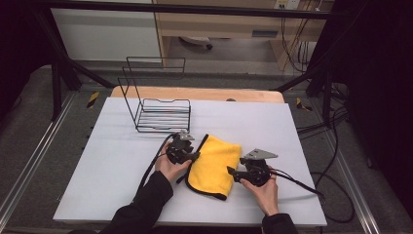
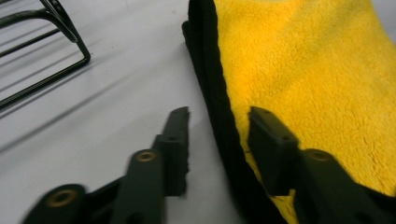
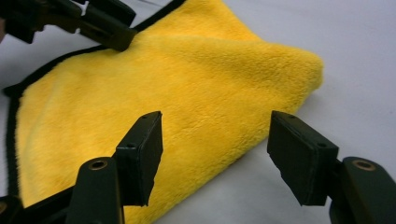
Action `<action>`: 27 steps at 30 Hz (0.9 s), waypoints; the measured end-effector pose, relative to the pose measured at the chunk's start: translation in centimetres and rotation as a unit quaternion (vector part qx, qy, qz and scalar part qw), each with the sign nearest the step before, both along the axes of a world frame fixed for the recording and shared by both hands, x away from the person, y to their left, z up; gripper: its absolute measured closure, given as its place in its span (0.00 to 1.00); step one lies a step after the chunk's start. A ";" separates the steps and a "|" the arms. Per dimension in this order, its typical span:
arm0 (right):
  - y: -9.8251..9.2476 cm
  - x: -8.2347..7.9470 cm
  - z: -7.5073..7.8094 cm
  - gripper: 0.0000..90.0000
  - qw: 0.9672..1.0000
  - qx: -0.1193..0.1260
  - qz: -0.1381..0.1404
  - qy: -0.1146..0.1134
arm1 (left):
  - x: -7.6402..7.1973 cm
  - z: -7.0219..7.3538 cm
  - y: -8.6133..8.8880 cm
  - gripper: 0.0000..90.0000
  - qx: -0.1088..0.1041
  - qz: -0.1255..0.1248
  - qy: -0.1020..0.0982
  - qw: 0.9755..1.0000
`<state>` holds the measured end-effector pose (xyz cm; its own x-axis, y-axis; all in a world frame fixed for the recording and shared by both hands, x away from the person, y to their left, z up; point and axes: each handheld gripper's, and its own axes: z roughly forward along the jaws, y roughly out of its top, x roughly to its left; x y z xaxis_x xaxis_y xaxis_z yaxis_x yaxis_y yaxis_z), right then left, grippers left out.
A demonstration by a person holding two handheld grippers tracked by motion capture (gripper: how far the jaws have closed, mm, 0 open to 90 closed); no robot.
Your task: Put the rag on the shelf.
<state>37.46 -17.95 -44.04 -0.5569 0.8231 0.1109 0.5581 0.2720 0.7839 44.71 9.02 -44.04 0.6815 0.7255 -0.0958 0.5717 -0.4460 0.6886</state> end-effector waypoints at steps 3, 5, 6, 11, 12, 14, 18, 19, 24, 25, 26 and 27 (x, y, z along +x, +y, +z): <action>0.1 0.6 -0.4 0.41 1.000 -0.005 -0.011 0.011 | 0.3 -0.4 0.1 0.55 -0.014 -0.009 0.009 1.000; 0.3 0.8 -0.7 0.42 1.000 -0.009 -0.015 0.021 | 0.4 -0.6 0.1 0.58 -0.025 -0.016 0.021 0.999; 0.4 0.8 -0.9 0.42 0.999 -0.011 -0.018 0.025 | 0.4 -0.7 0.1 0.61 -0.032 -0.025 0.028 0.999; 0.8 0.8 -1.4 0.48 0.999 -0.009 -0.025 0.040 | 0.3 -0.8 -0.2 0.68 -0.041 -0.026 0.039 0.998; 0.8 0.8 -1.4 0.49 0.999 -0.007 -0.025 0.042 | 0.3 -0.8 -0.2 0.69 -0.044 -0.025 0.043 0.998; 0.9 0.9 -1.5 0.52 0.999 -0.002 -0.029 0.045 | 0.3 -0.7 -0.3 0.71 -0.043 -0.026 0.050 0.997; 1.0 1.0 -1.5 0.56 0.998 0.003 -0.032 0.051 | 0.1 -0.6 -0.9 0.79 -0.039 -0.026 0.057 0.997; 1.0 1.0 -1.5 0.57 0.998 0.004 -0.033 0.051 | 0.1 -0.6 -1.0 0.82 -0.038 -0.027 0.057 0.997; 1.0 1.0 -1.5 0.69 0.998 0.009 -0.027 0.053 | -0.5 -0.3 -1.7 0.88 -0.011 -0.019 0.037 0.999; 1.0 1.0 -1.4 0.75 0.998 0.014 -0.023 0.056 | -0.7 -0.2 -1.8 0.89 -0.006 -0.016 0.032 0.999; 1.0 1.1 -1.4 0.80 0.998 0.016 -0.020 0.056 | -0.9 -0.2 -1.8 0.90 -0.003 -0.012 0.025 1.000; 0.9 1.1 -1.4 0.85 0.998 0.017 -0.015 0.055 | -1.0 -0.2 -1.8 0.90 -0.005 -0.009 0.024 1.000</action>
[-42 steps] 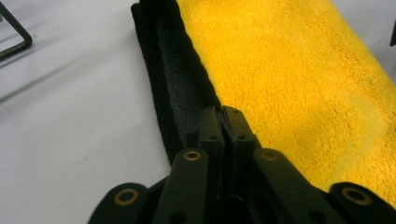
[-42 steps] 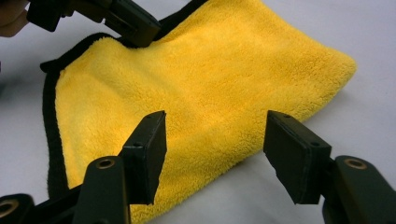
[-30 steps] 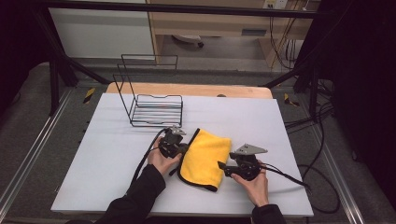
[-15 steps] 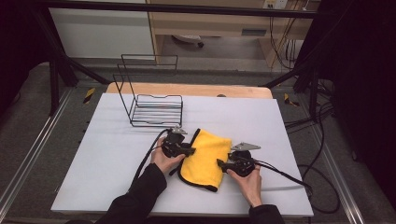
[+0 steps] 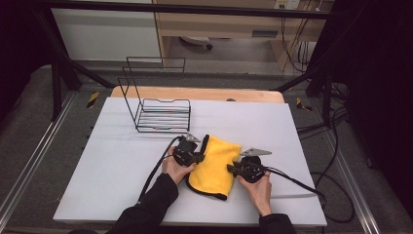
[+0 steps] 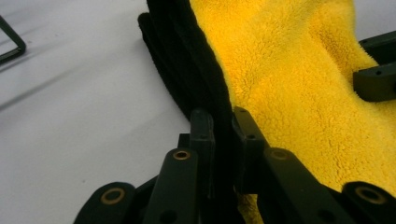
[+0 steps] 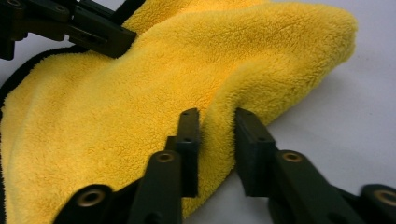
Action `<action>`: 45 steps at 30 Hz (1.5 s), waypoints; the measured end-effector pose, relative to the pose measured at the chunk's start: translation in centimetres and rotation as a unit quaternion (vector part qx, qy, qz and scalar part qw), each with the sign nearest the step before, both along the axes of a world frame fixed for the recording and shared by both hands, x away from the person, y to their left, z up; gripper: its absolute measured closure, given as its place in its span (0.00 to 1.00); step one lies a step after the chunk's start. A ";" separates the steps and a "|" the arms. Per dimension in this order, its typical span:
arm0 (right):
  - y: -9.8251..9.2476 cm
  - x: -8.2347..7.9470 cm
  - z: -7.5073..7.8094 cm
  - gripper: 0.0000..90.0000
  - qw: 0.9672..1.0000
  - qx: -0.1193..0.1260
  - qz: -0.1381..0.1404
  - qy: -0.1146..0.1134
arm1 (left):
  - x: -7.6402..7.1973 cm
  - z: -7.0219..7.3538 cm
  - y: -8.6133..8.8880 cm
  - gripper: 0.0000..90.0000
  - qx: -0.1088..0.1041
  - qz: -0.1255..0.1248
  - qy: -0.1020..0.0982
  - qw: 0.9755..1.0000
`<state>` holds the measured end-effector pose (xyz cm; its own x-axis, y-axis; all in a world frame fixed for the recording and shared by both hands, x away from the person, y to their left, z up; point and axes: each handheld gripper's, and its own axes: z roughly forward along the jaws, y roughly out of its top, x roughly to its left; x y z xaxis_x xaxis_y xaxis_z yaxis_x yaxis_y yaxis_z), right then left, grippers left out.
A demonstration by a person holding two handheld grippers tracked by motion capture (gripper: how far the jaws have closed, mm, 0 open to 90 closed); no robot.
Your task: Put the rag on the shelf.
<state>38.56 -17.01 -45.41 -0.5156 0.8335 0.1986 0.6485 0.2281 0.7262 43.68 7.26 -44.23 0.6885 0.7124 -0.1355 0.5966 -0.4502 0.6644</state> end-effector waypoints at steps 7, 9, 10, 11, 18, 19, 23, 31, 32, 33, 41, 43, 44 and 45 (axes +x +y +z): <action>0.7 0.6 0.4 0.92 1.000 -0.013 0.023 -0.012 | -1.2 0.5 1.3 0.91 0.007 0.024 -0.003 1.000; 1.3 0.9 0.5 0.92 0.999 -0.019 0.033 -0.015 | -1.9 0.7 1.9 0.91 0.012 0.033 -0.006 0.999; 1.5 1.0 0.6 0.92 0.999 -0.021 0.041 -0.019 | -2.2 0.9 2.2 0.91 0.014 0.036 -0.007 0.999; 1.8 1.2 0.7 0.92 0.998 -0.018 0.049 -0.018 | -2.6 1.0 2.7 0.91 0.014 0.041 -0.007 0.999; 4.2 1.9 0.8 0.92 0.995 -0.007 0.096 -0.010 | -4.6 1.6 5.6 0.91 0.008 0.072 0.000 0.997; 4.4 1.9 0.8 0.91 0.995 -0.003 0.100 -0.011 | -4.7 1.5 5.9 0.91 0.009 0.074 0.000 0.997; 4.4 1.9 1.0 0.91 0.995 -0.003 0.100 -0.006 | -4.5 0.6 6.2 0.89 -0.008 0.061 -0.008 0.998; 4.0 1.7 1.1 0.91 0.995 -0.044 0.091 -0.012 | -3.1 1.4 7.7 0.55 -0.019 0.074 -0.052 0.996; 4.0 1.7 1.1 0.90 0.995 -0.043 0.090 -0.011 | -2.7 1.6 8.0 0.51 -0.025 0.078 -0.051 0.995; 3.9 1.7 1.0 0.90 0.995 -0.045 0.089 -0.015 | -2.3 1.8 8.2 0.47 -0.029 0.081 -0.047 0.995; 2.4 1.4 1.1 0.75 0.996 -0.031 0.076 -0.028 | 1.6 1.2 7.4 0.34 -0.024 0.089 -0.038 0.995; 1.9 1.4 1.3 0.70 0.996 -0.026 0.078 -0.032 | 2.2 0.8 7.0 0.35 -0.021 0.089 -0.035 0.995; 1.7 1.4 1.4 0.66 0.996 -0.021 0.079 -0.038 | 2.5 0.5 6.8 0.36 -0.021 0.091 -0.031 0.995; 1.5 1.4 1.5 0.63 0.996 -0.013 0.077 -0.040 | 2.8 0.2 6.6 0.38 -0.021 0.092 -0.026 0.995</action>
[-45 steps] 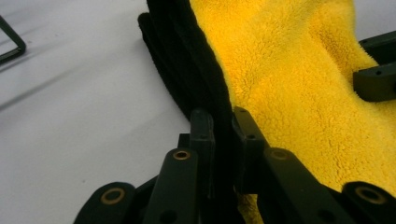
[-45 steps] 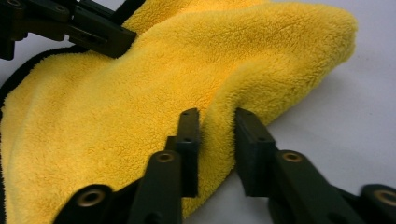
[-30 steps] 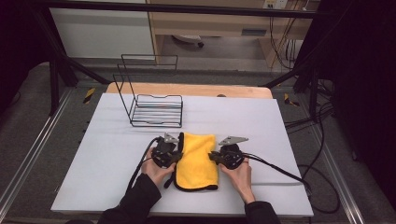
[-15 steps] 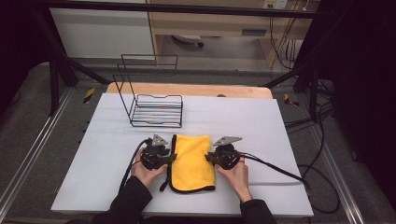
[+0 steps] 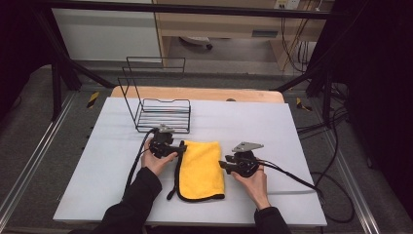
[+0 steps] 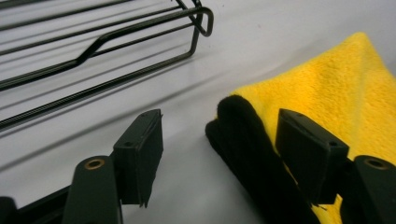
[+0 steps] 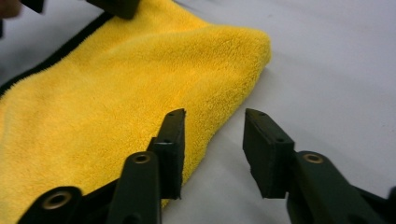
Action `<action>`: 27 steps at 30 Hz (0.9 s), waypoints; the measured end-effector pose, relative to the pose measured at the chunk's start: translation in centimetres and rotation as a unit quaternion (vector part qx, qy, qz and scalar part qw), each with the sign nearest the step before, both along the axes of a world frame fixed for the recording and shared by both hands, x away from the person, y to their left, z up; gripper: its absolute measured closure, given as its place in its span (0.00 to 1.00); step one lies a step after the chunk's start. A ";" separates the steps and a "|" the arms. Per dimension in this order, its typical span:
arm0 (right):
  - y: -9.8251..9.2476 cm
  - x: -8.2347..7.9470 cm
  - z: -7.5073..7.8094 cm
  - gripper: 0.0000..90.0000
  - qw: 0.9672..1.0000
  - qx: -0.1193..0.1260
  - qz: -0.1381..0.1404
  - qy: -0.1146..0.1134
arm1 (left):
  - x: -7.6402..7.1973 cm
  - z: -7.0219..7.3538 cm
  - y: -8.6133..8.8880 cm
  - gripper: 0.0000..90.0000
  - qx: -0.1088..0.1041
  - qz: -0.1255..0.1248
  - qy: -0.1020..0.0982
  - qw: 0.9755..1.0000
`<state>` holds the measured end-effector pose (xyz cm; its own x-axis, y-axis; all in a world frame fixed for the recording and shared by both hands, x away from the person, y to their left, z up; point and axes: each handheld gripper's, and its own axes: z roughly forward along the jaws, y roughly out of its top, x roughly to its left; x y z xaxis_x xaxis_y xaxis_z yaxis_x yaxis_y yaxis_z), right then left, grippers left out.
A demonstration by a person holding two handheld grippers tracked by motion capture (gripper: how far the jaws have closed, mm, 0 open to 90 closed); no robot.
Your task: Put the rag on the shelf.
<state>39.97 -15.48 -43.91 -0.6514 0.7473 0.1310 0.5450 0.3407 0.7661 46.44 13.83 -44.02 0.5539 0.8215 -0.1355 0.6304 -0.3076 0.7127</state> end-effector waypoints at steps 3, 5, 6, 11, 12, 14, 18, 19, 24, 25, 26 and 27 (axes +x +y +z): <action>-0.4 -0.1 0.4 0.56 1.000 0.012 0.000 -0.003 | 0.5 -0.6 -0.3 0.41 0.000 0.000 0.010 1.000; -0.6 -0.1 0.6 0.52 1.000 0.017 -0.001 -0.006 | 0.7 -0.8 -0.4 0.45 -0.011 0.004 0.014 1.000; -0.6 0.0 0.7 0.50 1.000 0.020 -0.001 -0.009 | 0.7 -0.9 -0.5 0.45 -0.011 0.004 0.013 1.000; -0.7 0.2 0.9 0.39 0.999 0.032 -0.006 -0.003 | 0.7 -0.9 -0.6 0.51 -0.003 -0.002 0.011 1.000; -0.7 0.4 0.9 0.37 0.999 0.034 -0.006 -0.003 | 0.6 -0.8 -0.6 0.53 -0.004 -0.005 0.012 1.000; -0.6 0.7 0.9 0.32 0.999 0.037 -0.014 0.000 | 0.5 -0.8 -0.7 0.67 -0.013 -0.014 0.020 1.000; -0.4 1.5 0.9 0.27 0.999 0.038 -0.026 0.002 | 0.4 -0.8 -0.8 0.74 -0.015 -0.019 0.021 0.999; -0.2 1.8 0.9 0.26 0.999 0.035 -0.026 0.002 | 0.4 -0.8 -0.8 0.77 -0.017 -0.021 0.022 0.999; 0.9 3.8 1.1 0.28 0.998 0.043 -0.037 0.006 | 0.4 -0.7 -1.1 0.83 -0.011 -0.021 0.022 0.999; 1.2 4.2 1.0 0.31 0.998 0.041 -0.039 0.004 | 0.4 -0.7 -1.1 0.83 -0.009 -0.023 0.020 0.999; 1.4 4.6 1.0 0.34 0.998 0.041 -0.039 0.004 | 0.4 -0.8 -1.1 0.83 -0.008 -0.024 0.020 0.999; 1.7 5.1 0.8 0.37 0.998 0.037 -0.041 0.003 | 0.4 -0.8 -1.1 0.83 -0.009 -0.025 0.019 0.999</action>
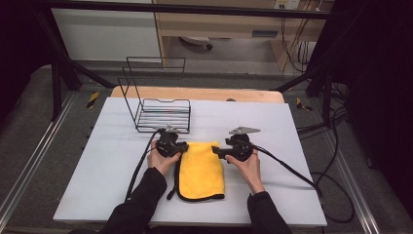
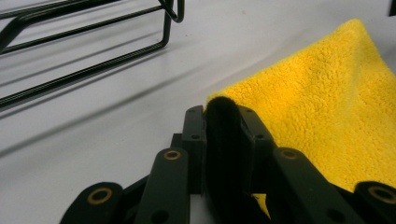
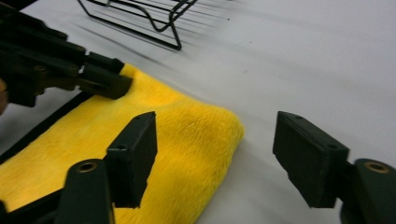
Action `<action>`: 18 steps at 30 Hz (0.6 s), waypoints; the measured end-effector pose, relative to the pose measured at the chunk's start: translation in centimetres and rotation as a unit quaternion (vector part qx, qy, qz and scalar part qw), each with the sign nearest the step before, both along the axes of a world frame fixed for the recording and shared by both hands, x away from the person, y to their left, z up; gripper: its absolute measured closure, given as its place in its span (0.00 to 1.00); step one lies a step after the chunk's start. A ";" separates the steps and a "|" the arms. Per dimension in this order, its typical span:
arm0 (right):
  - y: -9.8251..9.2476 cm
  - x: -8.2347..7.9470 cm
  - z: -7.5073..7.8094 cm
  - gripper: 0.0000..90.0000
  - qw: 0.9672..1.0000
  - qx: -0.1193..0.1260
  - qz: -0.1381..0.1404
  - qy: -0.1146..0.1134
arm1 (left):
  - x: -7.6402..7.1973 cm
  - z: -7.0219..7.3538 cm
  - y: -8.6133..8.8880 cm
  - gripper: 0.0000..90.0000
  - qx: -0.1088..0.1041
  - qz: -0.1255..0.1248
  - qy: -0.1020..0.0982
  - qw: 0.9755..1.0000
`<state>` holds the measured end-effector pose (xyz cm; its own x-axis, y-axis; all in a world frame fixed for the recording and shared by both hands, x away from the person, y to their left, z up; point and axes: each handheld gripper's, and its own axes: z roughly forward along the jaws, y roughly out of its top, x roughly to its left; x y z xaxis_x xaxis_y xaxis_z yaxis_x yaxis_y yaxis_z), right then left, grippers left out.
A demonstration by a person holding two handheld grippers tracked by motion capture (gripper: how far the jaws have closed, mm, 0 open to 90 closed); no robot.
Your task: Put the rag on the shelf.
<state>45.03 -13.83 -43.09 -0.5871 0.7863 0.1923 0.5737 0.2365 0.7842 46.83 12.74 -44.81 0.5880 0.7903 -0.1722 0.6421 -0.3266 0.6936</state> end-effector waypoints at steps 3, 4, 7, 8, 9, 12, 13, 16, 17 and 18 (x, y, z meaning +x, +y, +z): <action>0.5 1.1 -0.8 0.49 1.000 -0.017 -0.005 0.008 | 0.1 -0.1 0.1 0.83 -0.004 -0.003 0.001 1.000; 0.6 1.3 -1.0 0.53 1.000 -0.024 -0.006 0.010 | 0.1 -0.1 0.1 0.83 -0.003 -0.004 0.000 1.000; 0.6 1.8 -1.6 0.62 0.999 -0.037 -0.007 0.023 | 0.0 -0.1 0.0 0.83 0.001 -0.008 -0.005 1.000; 0.6 1.8 -1.7 0.64 0.999 -0.040 -0.005 0.027 | 0.0 -0.1 0.0 0.83 0.001 -0.008 -0.006 1.000; 0.6 1.8 -1.8 0.67 0.999 -0.040 -0.002 0.029 | 0.0 -0.1 0.1 0.83 0.001 -0.008 -0.005 1.000; 0.8 1.8 -1.9 0.74 0.999 -0.037 0.004 0.038 | 0.1 -0.1 0.1 0.82 0.001 -0.010 -0.007 1.000; 0.8 1.8 -2.0 0.75 0.999 -0.036 0.006 0.039 | 0.0 -0.1 0.0 0.82 0.003 -0.012 -0.008 1.000; 0.9 1.8 -2.2 0.81 0.998 -0.026 0.004 0.049 | 0.1 -0.2 0.1 0.82 0.000 -0.014 -0.007 1.000; 0.9 1.7 -2.2 0.82 0.998 -0.024 0.003 0.053 | 0.2 -0.2 0.2 0.82 -0.002 -0.014 -0.005 1.000; 0.9 1.7 -2.2 0.83 0.998 -0.021 0.002 0.057 | 0.2 -0.2 0.2 0.82 -0.004 -0.015 -0.004 1.000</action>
